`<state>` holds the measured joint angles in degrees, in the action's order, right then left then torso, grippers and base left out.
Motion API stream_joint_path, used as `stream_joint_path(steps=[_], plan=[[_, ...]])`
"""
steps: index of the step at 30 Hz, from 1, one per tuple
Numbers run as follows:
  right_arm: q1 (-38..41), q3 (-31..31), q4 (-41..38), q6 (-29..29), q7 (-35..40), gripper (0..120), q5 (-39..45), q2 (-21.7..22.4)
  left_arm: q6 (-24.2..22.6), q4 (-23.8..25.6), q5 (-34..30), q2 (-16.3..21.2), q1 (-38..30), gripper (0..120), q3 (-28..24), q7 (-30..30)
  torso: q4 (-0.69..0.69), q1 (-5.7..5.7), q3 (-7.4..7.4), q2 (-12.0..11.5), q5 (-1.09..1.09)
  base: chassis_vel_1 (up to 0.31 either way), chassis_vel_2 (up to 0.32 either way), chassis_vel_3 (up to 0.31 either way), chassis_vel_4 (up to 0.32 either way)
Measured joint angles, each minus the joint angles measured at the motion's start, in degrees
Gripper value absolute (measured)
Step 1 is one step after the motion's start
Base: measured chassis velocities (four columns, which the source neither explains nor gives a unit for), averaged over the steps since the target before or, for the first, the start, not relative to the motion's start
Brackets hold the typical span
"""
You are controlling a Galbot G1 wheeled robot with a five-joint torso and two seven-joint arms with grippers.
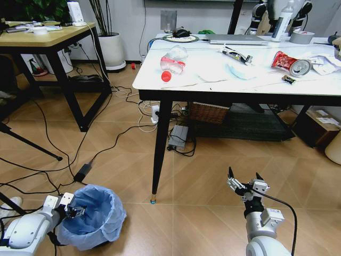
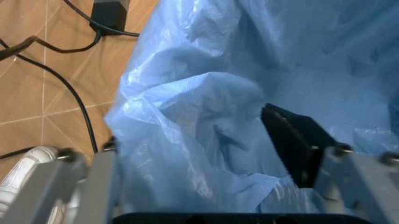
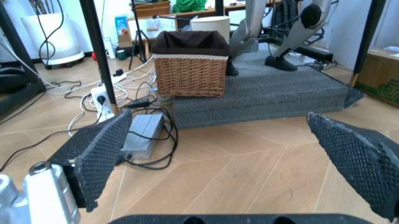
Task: Pick up the trash bin and place the trash from the table into it.
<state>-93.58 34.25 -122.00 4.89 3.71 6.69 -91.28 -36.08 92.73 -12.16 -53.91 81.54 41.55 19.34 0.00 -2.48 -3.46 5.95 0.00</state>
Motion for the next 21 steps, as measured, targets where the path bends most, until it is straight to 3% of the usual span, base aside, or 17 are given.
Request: stream_joint_path(steps=[2,6,9,14,21], plan=[[0.0,0.0,0.0,0.0,0.0,100,0.0,0.0,0.0,0.0,0.0,-0.1,0.0,58,0.0,0.0,0.00,0.00,0.00,0.0,0.00,0.000,0.000,0.000,0.000],[-0.1,0.0,-0.1,0.0,0.0,100,0.0,0.1,0.0,0.2,0.0,-0.5,0.1,41,-0.1,-0.1,0.00,0.00,0.00,0.0,0.00,0.000,0.000,0.000,0.000],[-0.1,0.0,-0.2,0.0,0.0,100,0.0,0.2,-0.1,0.3,0.0,-0.6,0.2,36,-0.1,-0.1,0.00,0.00,0.00,0.0,0.00,0.000,0.000,0.000,0.000],[-0.1,0.2,-0.2,0.0,0.0,100,0.0,0.7,-0.8,1.5,0.0,-0.9,0.5,11,-0.4,-0.7,0.01,0.00,-0.01,0.0,0.00,0.000,0.000,0.000,0.000],[-0.7,0.5,-0.8,-0.1,-0.1,100,0.0,1.2,-1.1,3.2,-1.0,-1.8,0.5,3,-1.2,-3.5,0.00,0.00,0.00,0.0,0.02,0.000,0.000,0.000,0.000]])
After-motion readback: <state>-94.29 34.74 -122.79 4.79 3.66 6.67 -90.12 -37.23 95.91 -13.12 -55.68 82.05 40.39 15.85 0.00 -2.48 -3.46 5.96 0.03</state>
